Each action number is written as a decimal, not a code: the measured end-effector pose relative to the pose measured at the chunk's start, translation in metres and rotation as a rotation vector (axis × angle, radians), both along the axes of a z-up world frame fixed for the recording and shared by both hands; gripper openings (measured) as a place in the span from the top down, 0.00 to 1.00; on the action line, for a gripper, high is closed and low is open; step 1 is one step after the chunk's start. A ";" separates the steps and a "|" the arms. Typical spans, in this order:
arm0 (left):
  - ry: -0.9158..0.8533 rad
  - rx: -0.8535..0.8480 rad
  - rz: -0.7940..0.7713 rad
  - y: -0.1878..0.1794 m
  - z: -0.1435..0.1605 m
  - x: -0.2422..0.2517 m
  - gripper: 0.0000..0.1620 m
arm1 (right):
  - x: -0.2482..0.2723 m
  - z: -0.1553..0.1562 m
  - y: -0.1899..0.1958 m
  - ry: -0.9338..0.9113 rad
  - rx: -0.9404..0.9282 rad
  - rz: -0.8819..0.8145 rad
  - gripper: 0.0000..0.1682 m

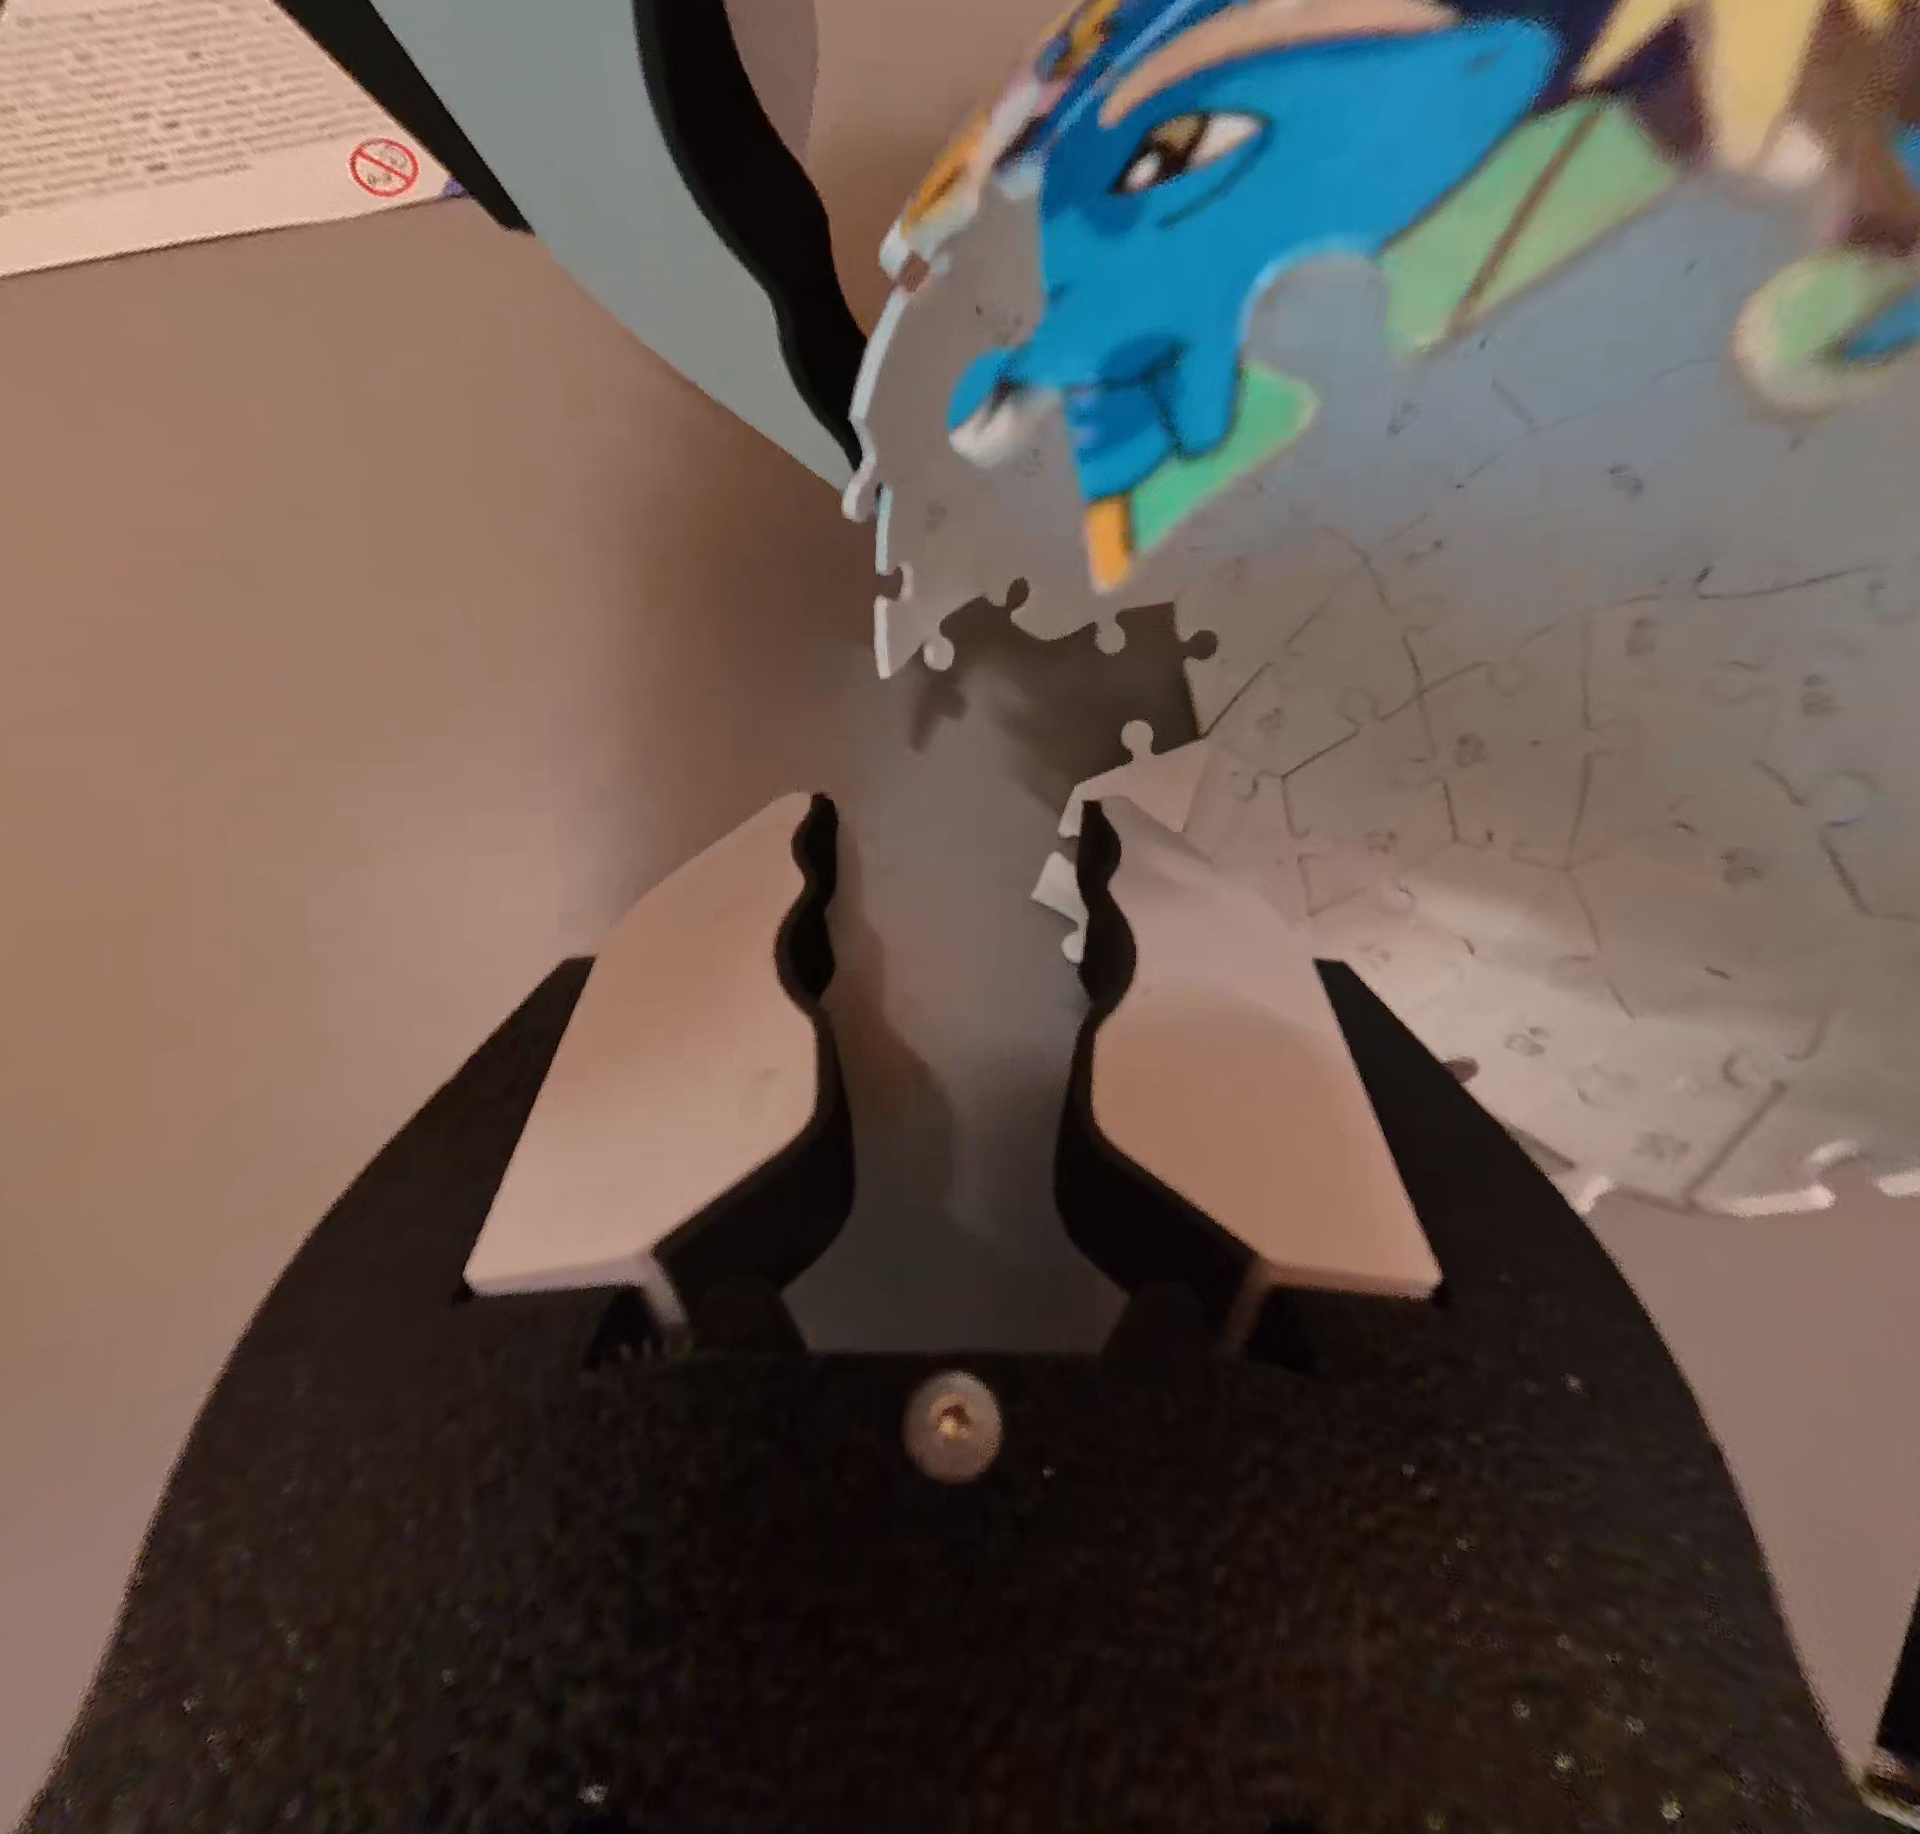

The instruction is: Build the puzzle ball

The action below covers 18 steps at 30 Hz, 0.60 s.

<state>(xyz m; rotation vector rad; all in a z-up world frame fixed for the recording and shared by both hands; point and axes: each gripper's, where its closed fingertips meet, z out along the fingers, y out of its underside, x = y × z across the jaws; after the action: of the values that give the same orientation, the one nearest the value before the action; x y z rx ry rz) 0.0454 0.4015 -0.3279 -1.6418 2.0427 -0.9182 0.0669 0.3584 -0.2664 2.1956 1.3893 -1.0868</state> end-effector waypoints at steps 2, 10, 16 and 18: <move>0.004 0.023 -0.004 -0.001 0.000 -0.001 0.73 | 0.001 0.000 0.000 0.001 -0.012 -0.009 0.32; 0.025 0.048 0.001 -0.006 -0.001 -0.001 0.76 | 0.000 0.001 0.004 0.015 -0.038 -0.046 0.34; 0.044 -0.043 0.064 -0.006 0.001 -0.003 0.75 | 0.001 0.002 0.002 0.031 -0.038 -0.061 0.35; 0.052 -0.036 0.086 -0.004 0.001 -0.004 0.73 | 0.001 0.002 0.001 0.035 -0.033 -0.061 0.35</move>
<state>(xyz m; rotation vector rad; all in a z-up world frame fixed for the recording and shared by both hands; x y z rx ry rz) 0.0414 0.3972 -0.3267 -1.7750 1.9829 -0.8964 0.0682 0.3599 -0.2645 2.2194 1.3169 -1.1662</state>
